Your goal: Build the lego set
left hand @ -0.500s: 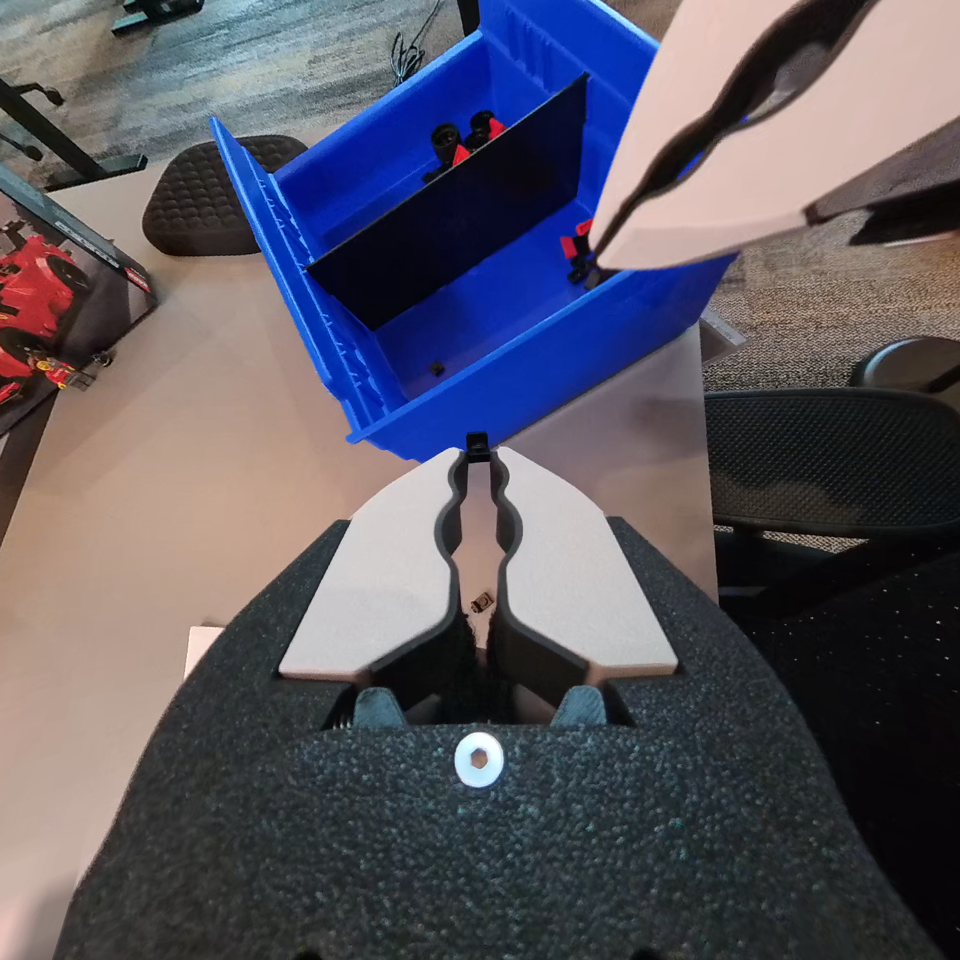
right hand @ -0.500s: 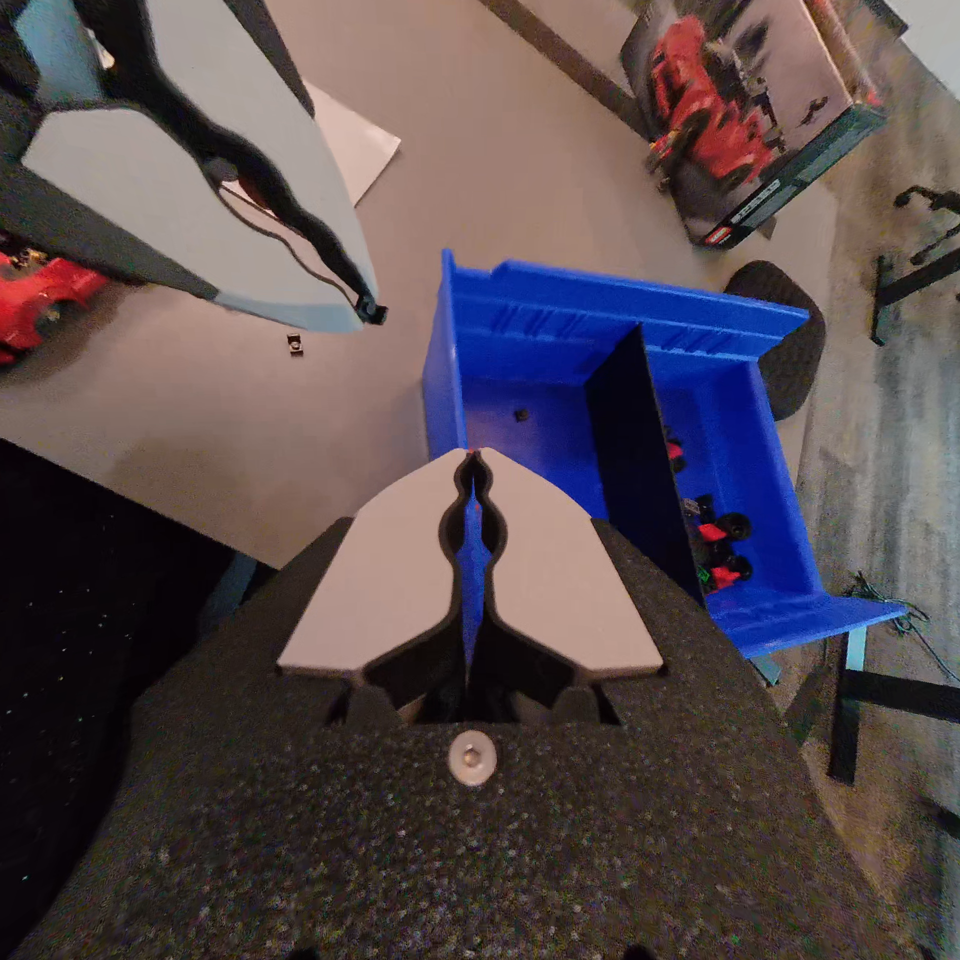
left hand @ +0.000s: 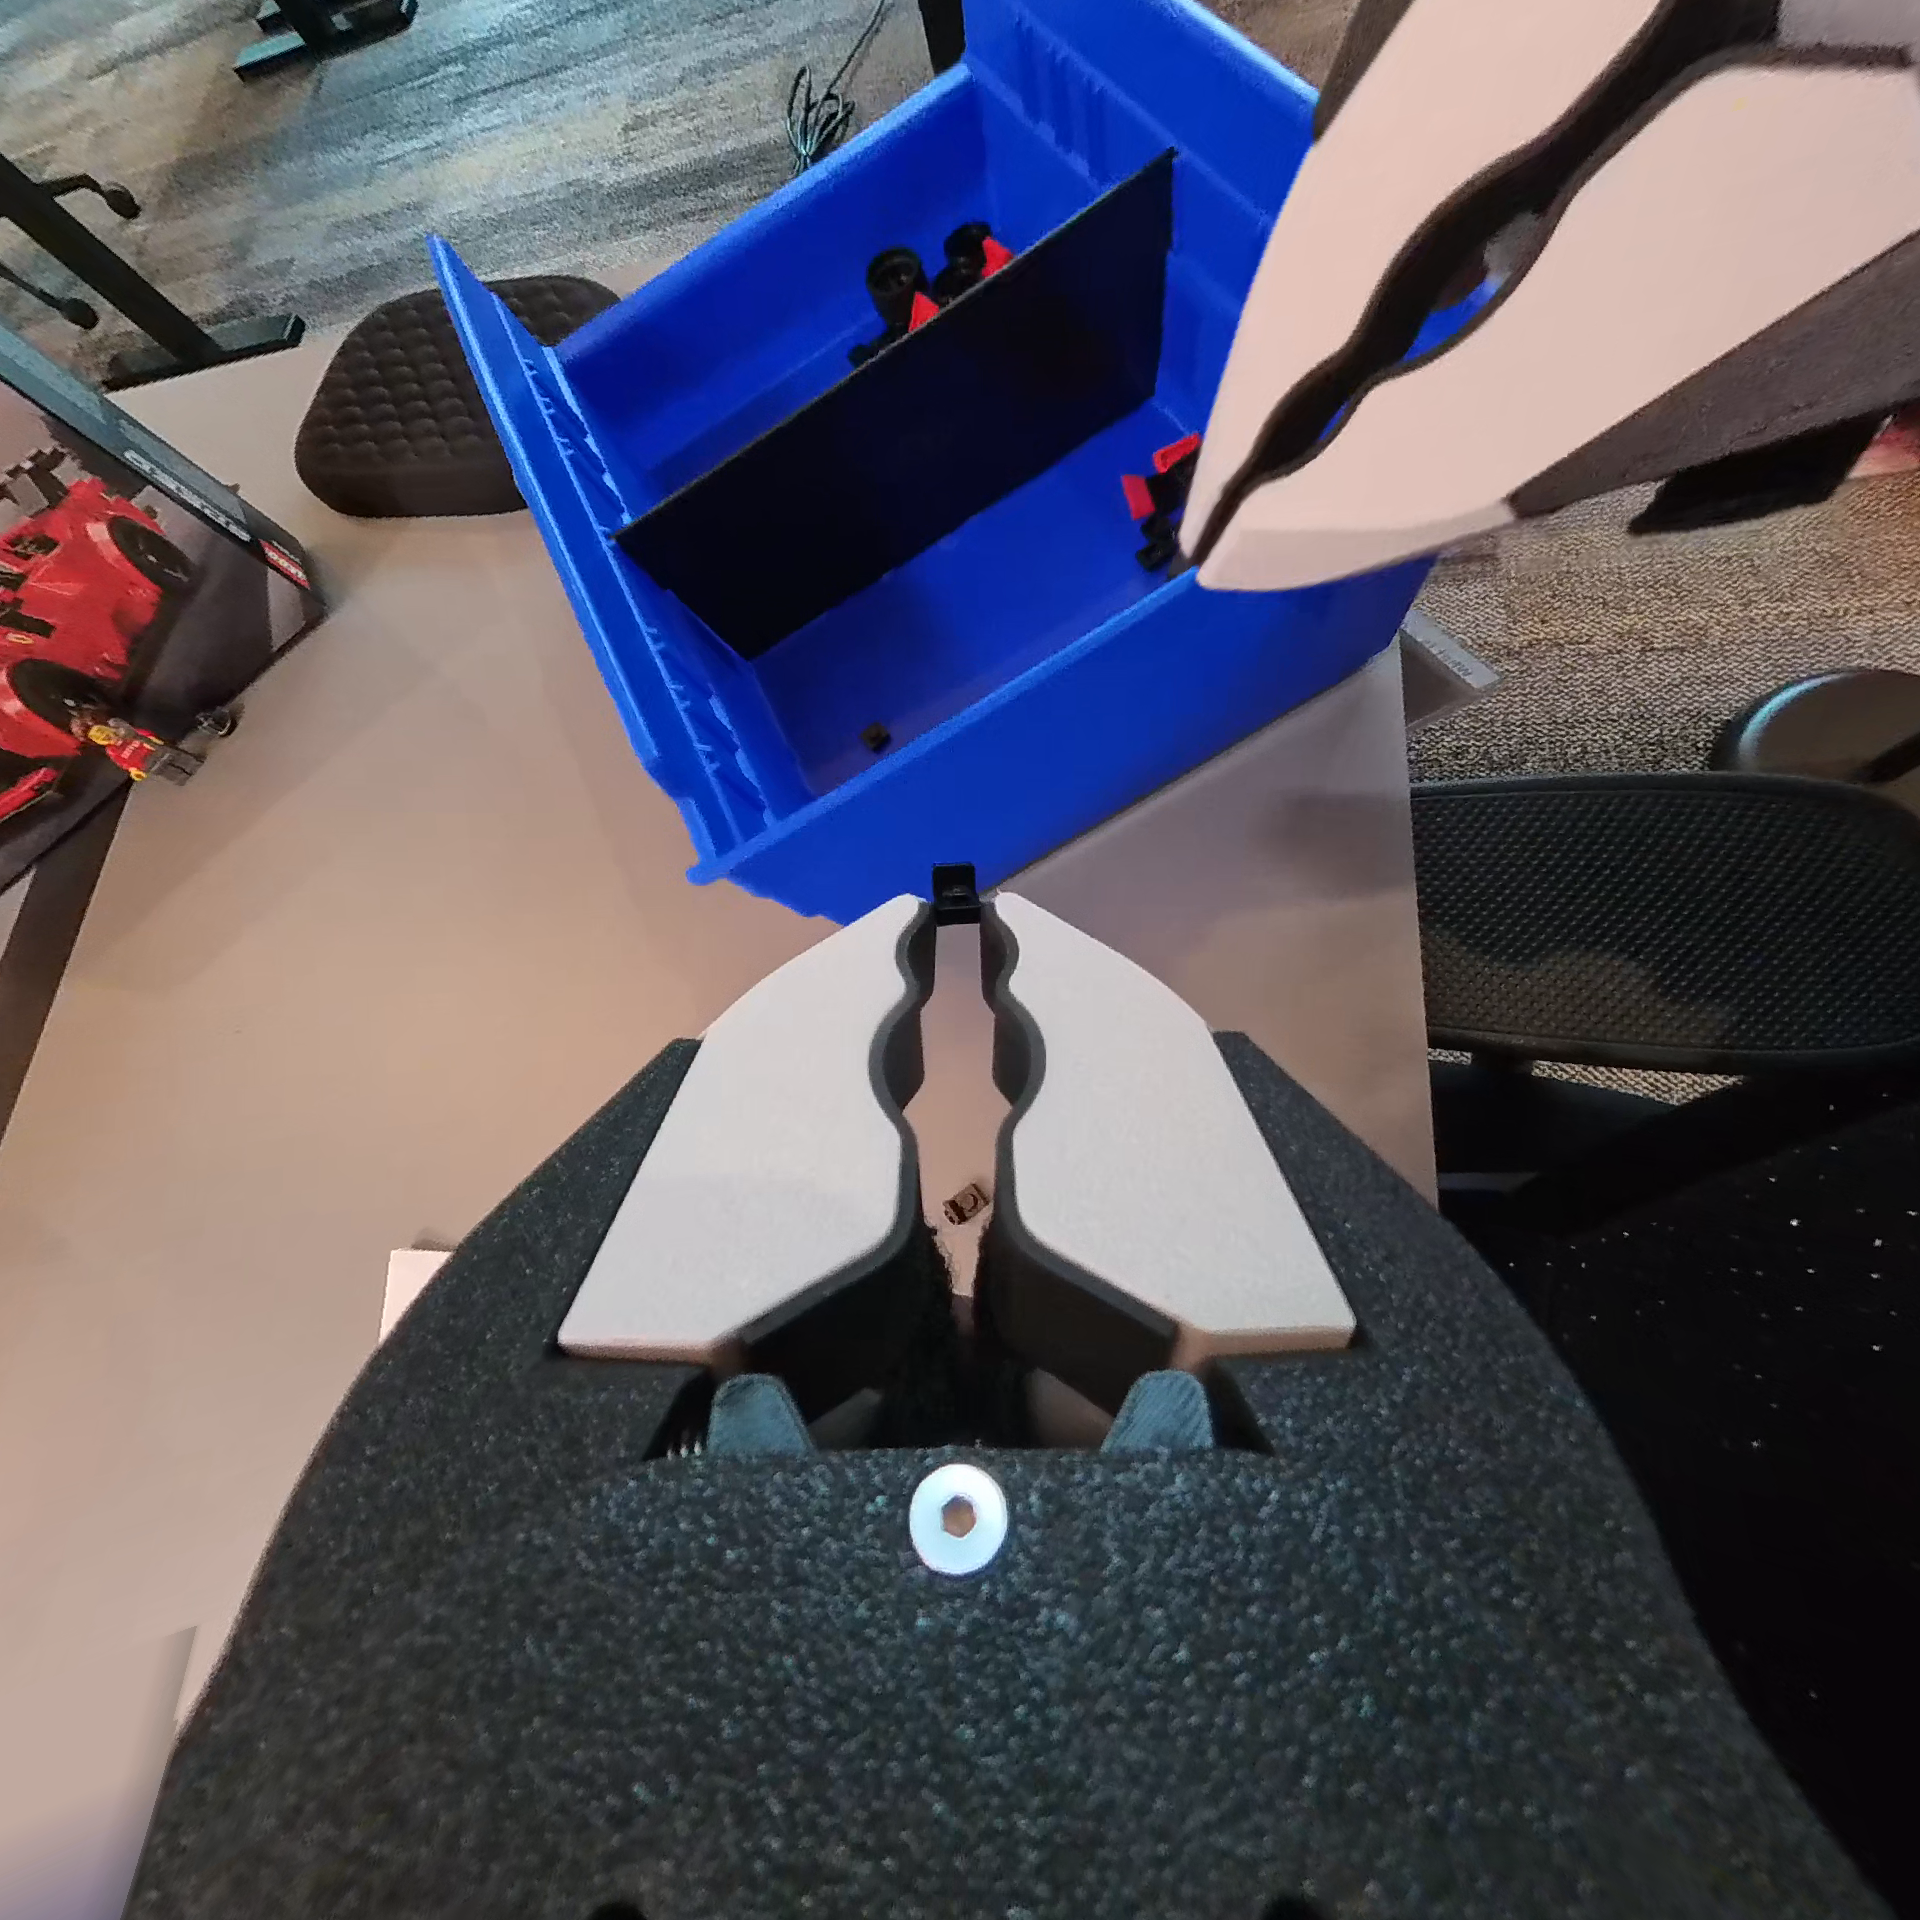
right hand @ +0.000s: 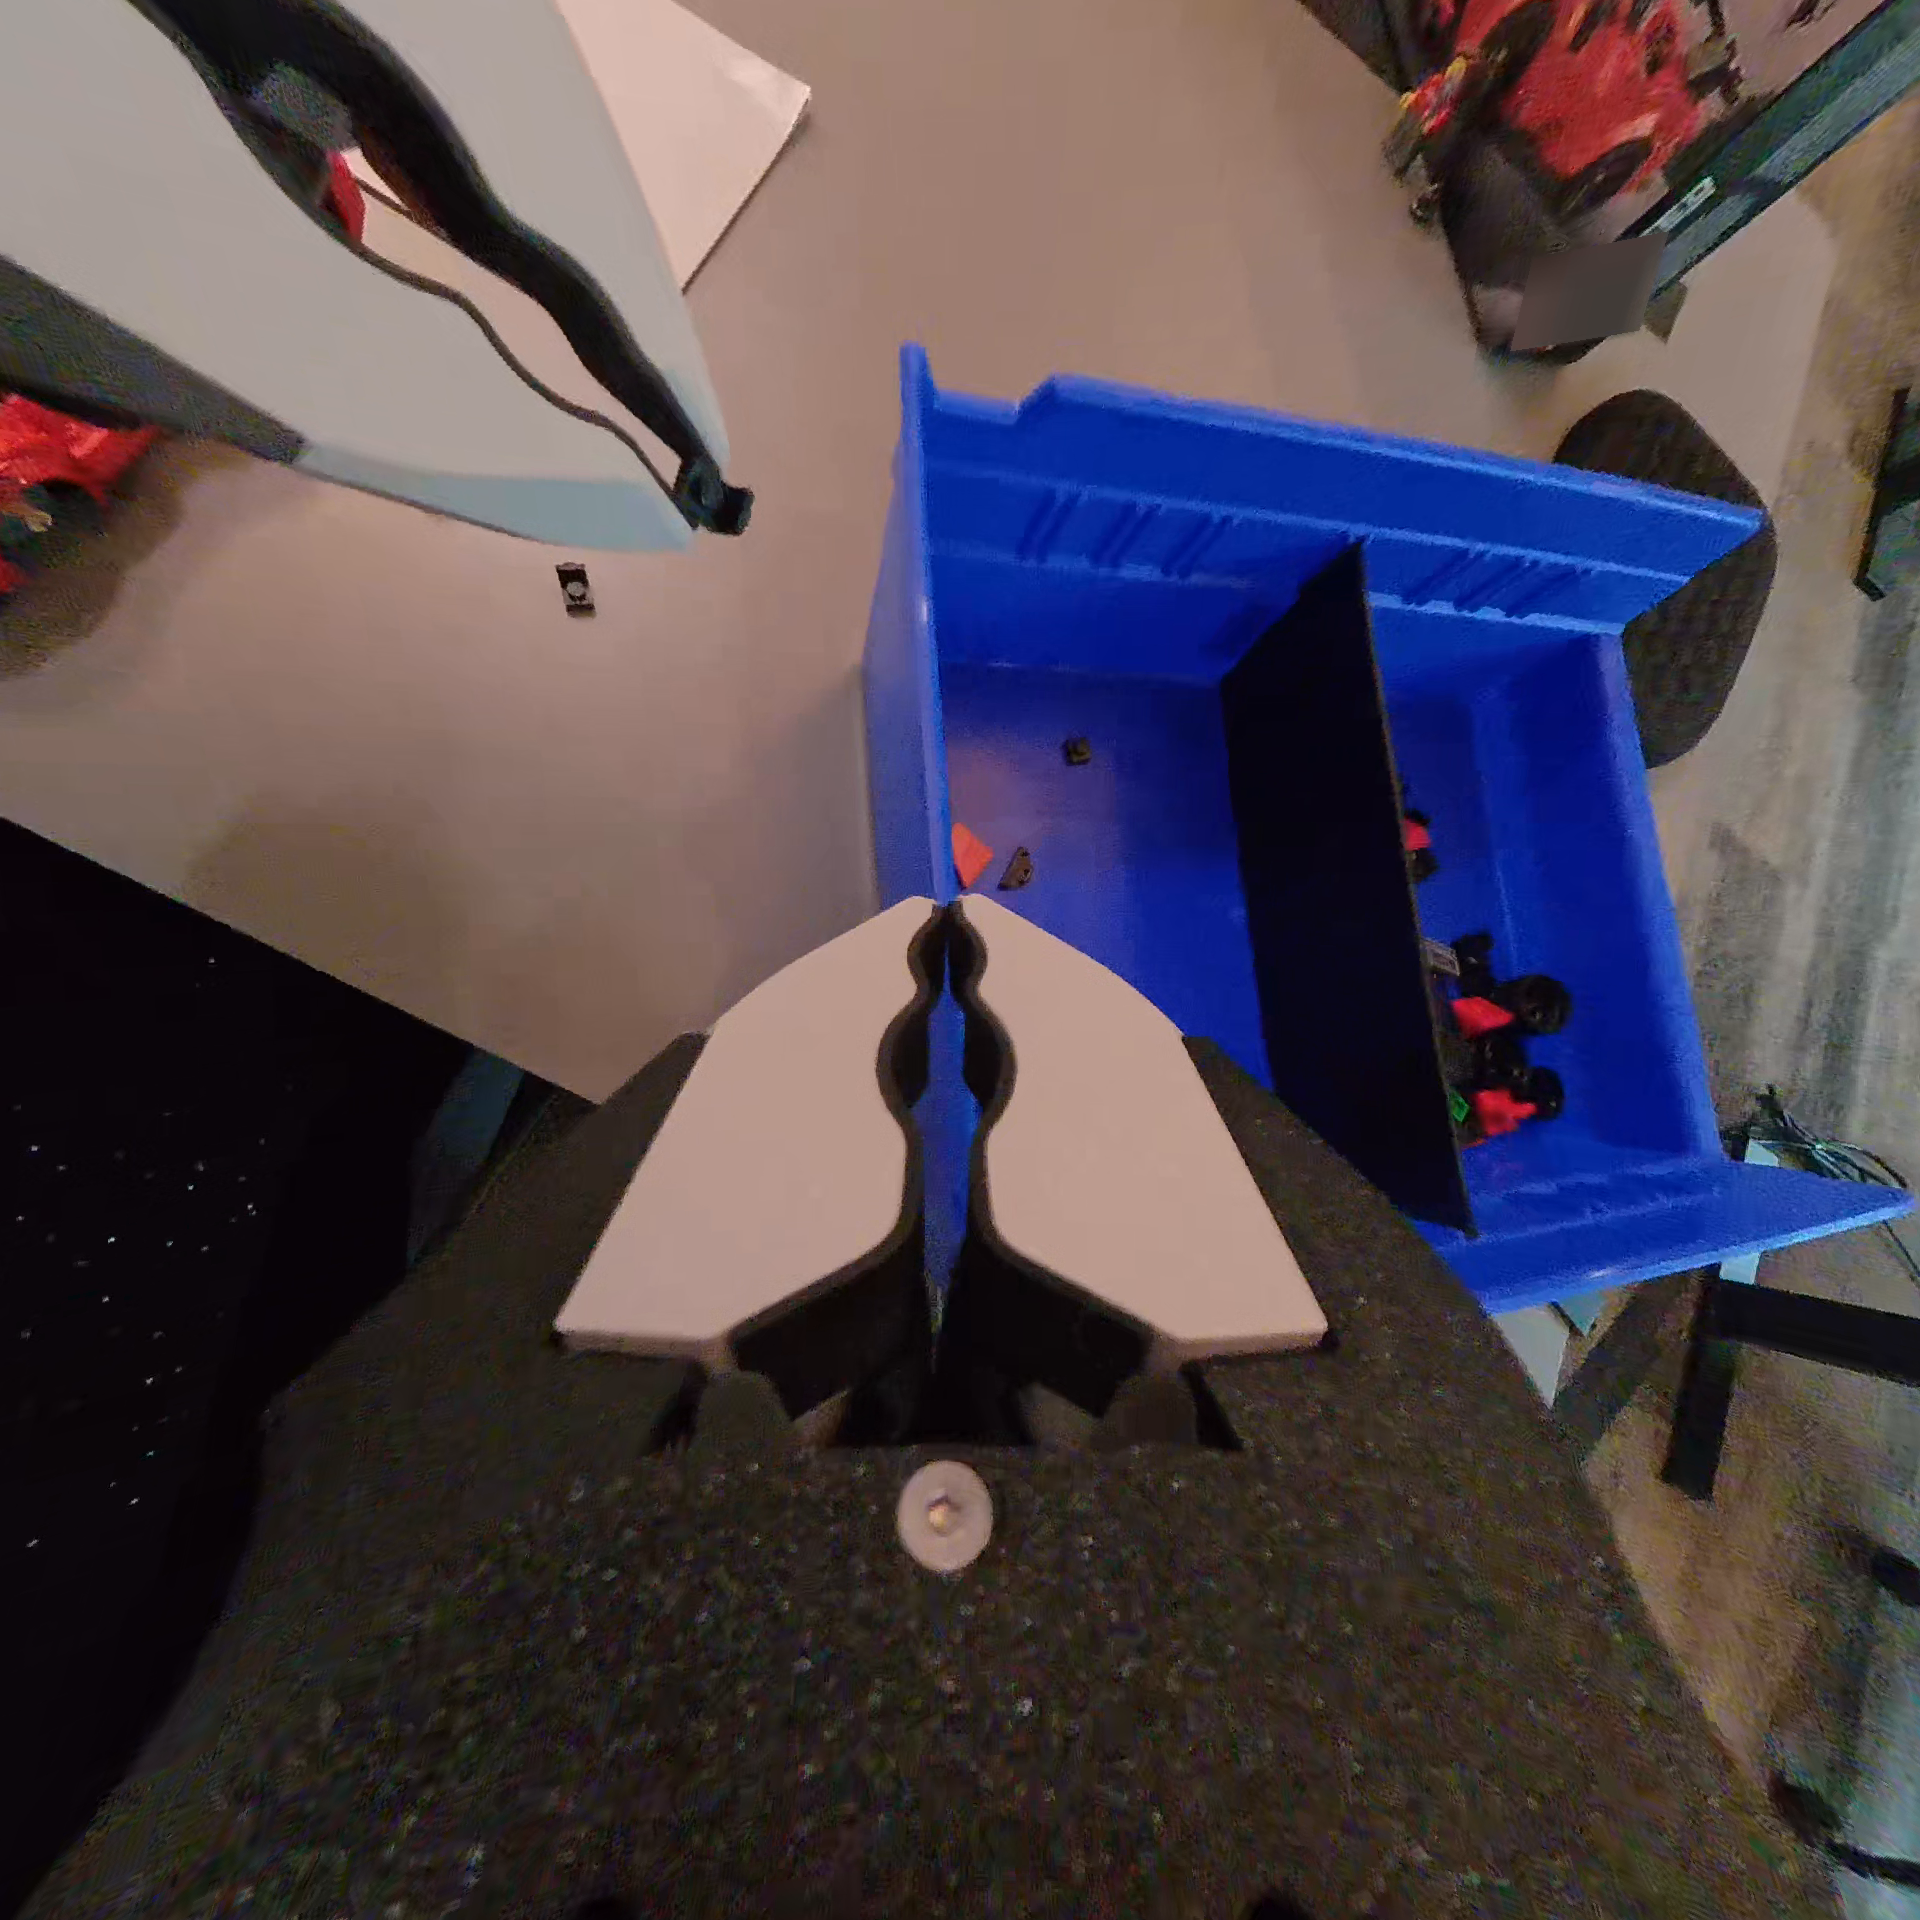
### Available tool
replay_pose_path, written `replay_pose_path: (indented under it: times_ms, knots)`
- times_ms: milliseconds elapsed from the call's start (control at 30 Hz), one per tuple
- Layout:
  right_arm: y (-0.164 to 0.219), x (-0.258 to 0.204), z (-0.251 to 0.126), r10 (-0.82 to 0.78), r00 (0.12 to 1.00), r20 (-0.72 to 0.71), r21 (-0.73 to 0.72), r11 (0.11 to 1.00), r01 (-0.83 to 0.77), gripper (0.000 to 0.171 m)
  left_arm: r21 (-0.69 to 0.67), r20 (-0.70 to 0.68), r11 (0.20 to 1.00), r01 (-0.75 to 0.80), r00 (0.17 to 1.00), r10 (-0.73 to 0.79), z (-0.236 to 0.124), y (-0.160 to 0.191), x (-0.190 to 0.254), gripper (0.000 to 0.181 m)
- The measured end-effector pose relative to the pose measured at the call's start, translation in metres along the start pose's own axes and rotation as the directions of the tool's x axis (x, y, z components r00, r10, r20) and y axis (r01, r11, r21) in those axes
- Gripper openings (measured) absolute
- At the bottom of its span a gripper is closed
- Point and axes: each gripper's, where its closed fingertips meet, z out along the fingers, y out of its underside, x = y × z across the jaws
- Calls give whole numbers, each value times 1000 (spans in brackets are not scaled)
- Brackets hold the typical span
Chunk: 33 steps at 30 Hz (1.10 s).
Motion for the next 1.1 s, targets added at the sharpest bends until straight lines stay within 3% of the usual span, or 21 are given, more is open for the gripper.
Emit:
replay_pose_path:
  times_ms: [67, 167, 300, 367, 500, 800, 1100]
  knots:
    - [-3, -1, -1, 1, 1000, -2, 19, 1000, -1, 0, 1, 0, 1000, 4, 1000, -4, 0, 1, 0, 8]
    - [13, -17, 8, -16, 995, 99, -83, 996, 24, 0, 1, 1, 1000, 7, 1000, -7, -1, 0, -1, 8]
    - [-16, -13, 1, -80, 997, 10, 73, 994, 79, 1, 0, 7, 1000, 6, 1000, -6, 0, 2, -2, 8]
    - [-33, -20, -5, -96, 995, 32, 168, 982, 90, 3, 5, 9, 1000, 8, 1000, -8, -2, 2, -3, 8]
    - [-46, -40, -3, -138, 982, 126, 235, 966, 105, 24, 26, -19, 1000, 13, 1000, -12, -9, 2, 0, 8]
    - [-100, -99, -4, -360, 891, 277, 504, 844, 185, 13, 170, -282, 973, 155, 954, -103, -72, 29, 9, 8]
    - [-134, -155, 5, -502, 724, 473, 535, 816, 217, 16, 216, -339, 967, 135, 939, -56, -130, 60, 4, 8]
